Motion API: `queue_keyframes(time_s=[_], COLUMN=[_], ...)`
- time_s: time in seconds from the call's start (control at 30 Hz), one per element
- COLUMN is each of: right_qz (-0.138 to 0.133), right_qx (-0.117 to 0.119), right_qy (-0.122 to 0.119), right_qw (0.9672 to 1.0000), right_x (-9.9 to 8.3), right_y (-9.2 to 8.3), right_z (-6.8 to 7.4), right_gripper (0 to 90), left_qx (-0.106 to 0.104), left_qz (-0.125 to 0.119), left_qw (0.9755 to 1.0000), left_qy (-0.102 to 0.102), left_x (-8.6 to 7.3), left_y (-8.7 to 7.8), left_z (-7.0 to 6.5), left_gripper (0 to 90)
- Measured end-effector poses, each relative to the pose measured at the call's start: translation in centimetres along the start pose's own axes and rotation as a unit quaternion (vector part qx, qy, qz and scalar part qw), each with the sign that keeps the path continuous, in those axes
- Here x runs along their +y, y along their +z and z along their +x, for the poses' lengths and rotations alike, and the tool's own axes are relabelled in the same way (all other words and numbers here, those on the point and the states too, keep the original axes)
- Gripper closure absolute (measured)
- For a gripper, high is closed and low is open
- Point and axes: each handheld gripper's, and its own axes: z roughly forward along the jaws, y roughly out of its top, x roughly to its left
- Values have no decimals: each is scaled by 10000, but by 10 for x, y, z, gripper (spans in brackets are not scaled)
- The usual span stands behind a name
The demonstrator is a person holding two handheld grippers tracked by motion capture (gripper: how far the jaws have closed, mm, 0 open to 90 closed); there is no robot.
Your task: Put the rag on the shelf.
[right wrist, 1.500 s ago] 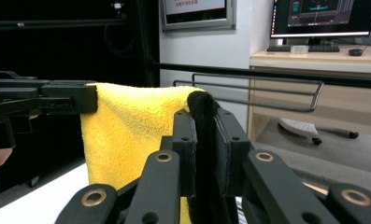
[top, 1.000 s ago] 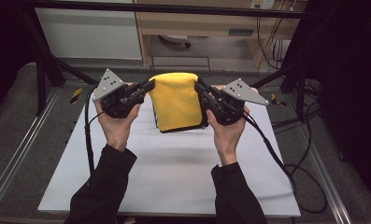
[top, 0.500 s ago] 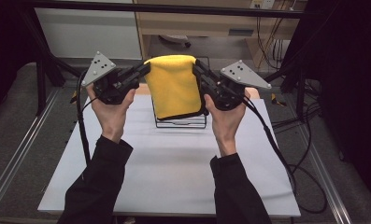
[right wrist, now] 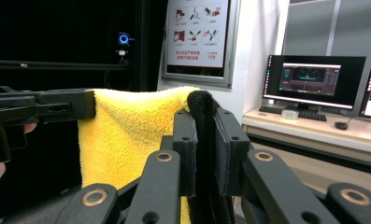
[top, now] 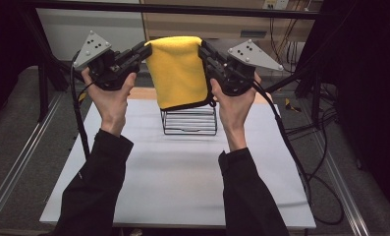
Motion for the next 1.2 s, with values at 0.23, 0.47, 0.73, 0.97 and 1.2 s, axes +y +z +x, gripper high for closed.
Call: queue_keyframes(time_s=[0.23,0.47,0.73,0.97,1.2], right_qz=[-62,-151,-249,-320,-291], right_qx=[19,20,86,67,0], right_qy=[-31,-77,-60,-186,-118], right_qw=[10000,9999,9996,9993,9995], right_x=[11,22,29,36,30], right_y=[13,27,37,48,65], right_z=[-3,-9,-16,-22,-33], right_gripper=[806,806,806,806,806], left_qx=[58,146,236,386,497], left_qz=[-92,-156,-240,-342,-310], left_qw=[9999,9997,9994,9987,9982], left_qy=[-87,-112,-52,60,86], left_x=[11,22,33,40,38], left_y=[5,10,16,27,47], left_z=[9,14,18,22,34], left_gripper=[823,824,824,824,825])
